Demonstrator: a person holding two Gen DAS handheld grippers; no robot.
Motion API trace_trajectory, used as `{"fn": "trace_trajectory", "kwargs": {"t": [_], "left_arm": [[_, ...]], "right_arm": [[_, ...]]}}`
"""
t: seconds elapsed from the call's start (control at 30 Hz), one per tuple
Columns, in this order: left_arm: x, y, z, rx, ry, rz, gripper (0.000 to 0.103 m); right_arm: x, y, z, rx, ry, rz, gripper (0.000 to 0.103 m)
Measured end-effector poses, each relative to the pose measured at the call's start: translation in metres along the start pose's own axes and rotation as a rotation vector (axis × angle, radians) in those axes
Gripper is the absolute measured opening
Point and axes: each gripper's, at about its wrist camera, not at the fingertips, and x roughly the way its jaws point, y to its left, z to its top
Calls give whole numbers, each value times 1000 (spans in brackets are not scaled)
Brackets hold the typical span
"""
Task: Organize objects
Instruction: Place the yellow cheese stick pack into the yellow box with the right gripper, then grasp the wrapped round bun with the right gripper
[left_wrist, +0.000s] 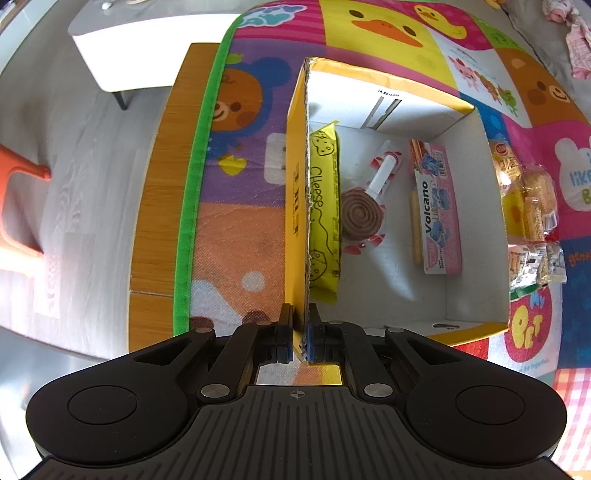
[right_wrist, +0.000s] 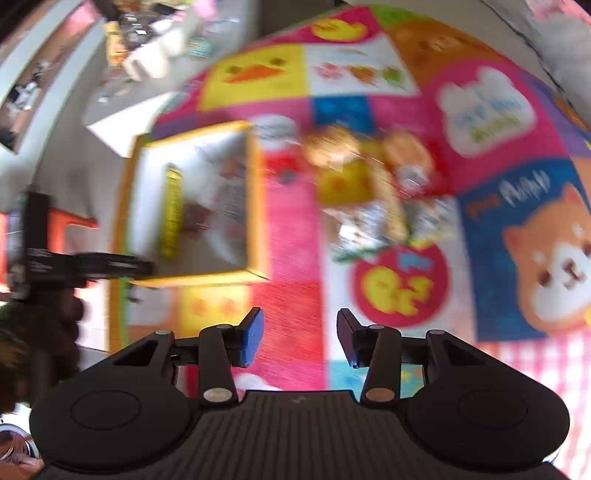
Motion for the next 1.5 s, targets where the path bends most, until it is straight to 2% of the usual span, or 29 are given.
{"fn": "trace_trajectory", "kwargs": {"t": [0.13,0.2,0.3,0.43,0.53,0.6,0.73,0.83,0.87,0.93,0.97,1.03,1.13,1.2,1.3,1.5], "left_arm": [[-1,-4,1,16,10,19,8],[-2,-7,0,35,16,34,8],[-4,-12,1,57,20,62,7],[-9,-16,4,47,8,87,7],[-11,-16,7,19,-10,96,7],[-12,-14,10,-13,-24,95,7],[-8,-17,13,-43,-40,118,7],[-2,-20,14,-63,-21,124,7],[0,-21,14,-58,-12,125,7],[4,-22,15,-37,-2,122,7],[6,-21,16,-33,4,123,7],[10,-19,16,-33,22,122,7],[15,-16,15,-33,38,117,7],[16,-15,14,-24,40,110,7],[16,-15,14,-8,40,107,7],[17,-20,13,39,34,120,7]], "right_arm": [[9,-33,8,-29,-25,-62,44],[14,-44,21,-65,-56,-78,49],[28,-60,49,-59,-74,-42,55],[65,-78,96,141,-23,153,55],[99,-71,129,288,-3,212,56],[121,-63,148,390,4,213,65],[165,-49,176,532,36,162,67],[193,-47,186,619,70,137,68],[201,-48,189,639,83,111,76],[212,-47,193,666,85,90,83],[213,-44,195,672,72,87,92],[213,-33,201,609,47,30,92],[214,-20,202,535,30,-54,84],[212,-11,199,484,20,-99,74],[207,0,195,397,-6,-110,64],[181,0,177,271,-61,-112,61]]}}
